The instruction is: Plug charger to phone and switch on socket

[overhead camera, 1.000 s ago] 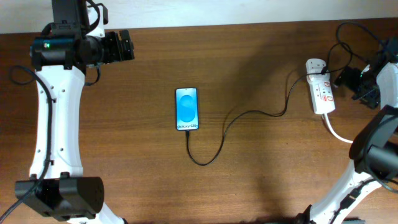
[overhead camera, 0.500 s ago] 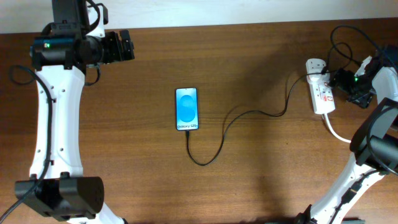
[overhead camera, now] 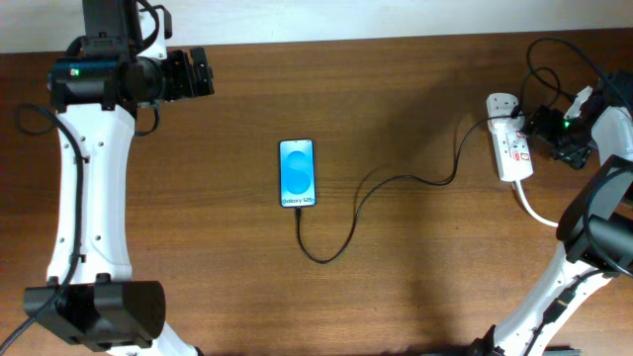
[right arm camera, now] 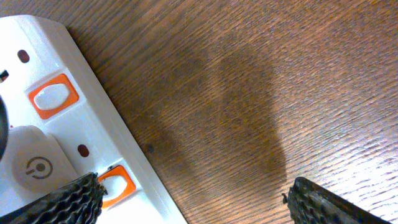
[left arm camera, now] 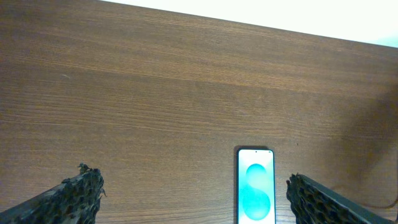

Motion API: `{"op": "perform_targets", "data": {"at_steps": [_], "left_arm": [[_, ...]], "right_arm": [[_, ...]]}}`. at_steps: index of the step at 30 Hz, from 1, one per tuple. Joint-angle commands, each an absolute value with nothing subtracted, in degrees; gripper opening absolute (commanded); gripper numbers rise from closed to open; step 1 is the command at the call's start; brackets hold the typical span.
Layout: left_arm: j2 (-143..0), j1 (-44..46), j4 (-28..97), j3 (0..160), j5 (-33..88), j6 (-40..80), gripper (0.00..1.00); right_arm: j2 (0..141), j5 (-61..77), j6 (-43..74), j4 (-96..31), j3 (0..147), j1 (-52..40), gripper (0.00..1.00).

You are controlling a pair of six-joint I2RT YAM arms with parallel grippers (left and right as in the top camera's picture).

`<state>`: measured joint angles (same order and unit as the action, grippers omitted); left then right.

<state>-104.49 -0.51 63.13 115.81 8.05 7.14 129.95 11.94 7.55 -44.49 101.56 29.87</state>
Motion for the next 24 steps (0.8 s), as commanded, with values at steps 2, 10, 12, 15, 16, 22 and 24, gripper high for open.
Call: {"op": "perform_targets", "data": {"at_steps": [2,10,12,15,16,22,24], "left_arm": [[-104.51,-0.91,63.07,115.37,7.46,6.81,0.99],[-104.51,-0.91,63.07,115.37,7.46,6.81,0.99],[-104.51,-0.91,63.07,115.37,7.46,6.81,0.99],[-104.51,-0.91,63.07,115.37,7.46,6.83,0.99],[-104.51,-0.91,63.07,115.37,7.46,6.81,0.99],[-104.51,-0.91,63.07,115.37,7.46,6.81,0.99],[-104.51,-0.91,63.07,115.37,7.46,6.81,0.99]], "right_arm": [[131.63,13.34,7.31,-44.80,101.01,29.65,0.98],[131.63,13.56,7.29,-45.19,100.49,29.47,0.98],[131.63,13.56,6.81,-45.23,100.16,28.73,0.98],[131.63,12.67,5.78,-44.73,99.04,27.35,0.98],[131.63,12.71,5.80,-44.75,98.89,27.29,0.98],[131.63,14.61,5.78,-44.99,98.35,27.27,0.98],[131.63,15.05,5.76,-45.21,98.35,27.27,0.98]]}}
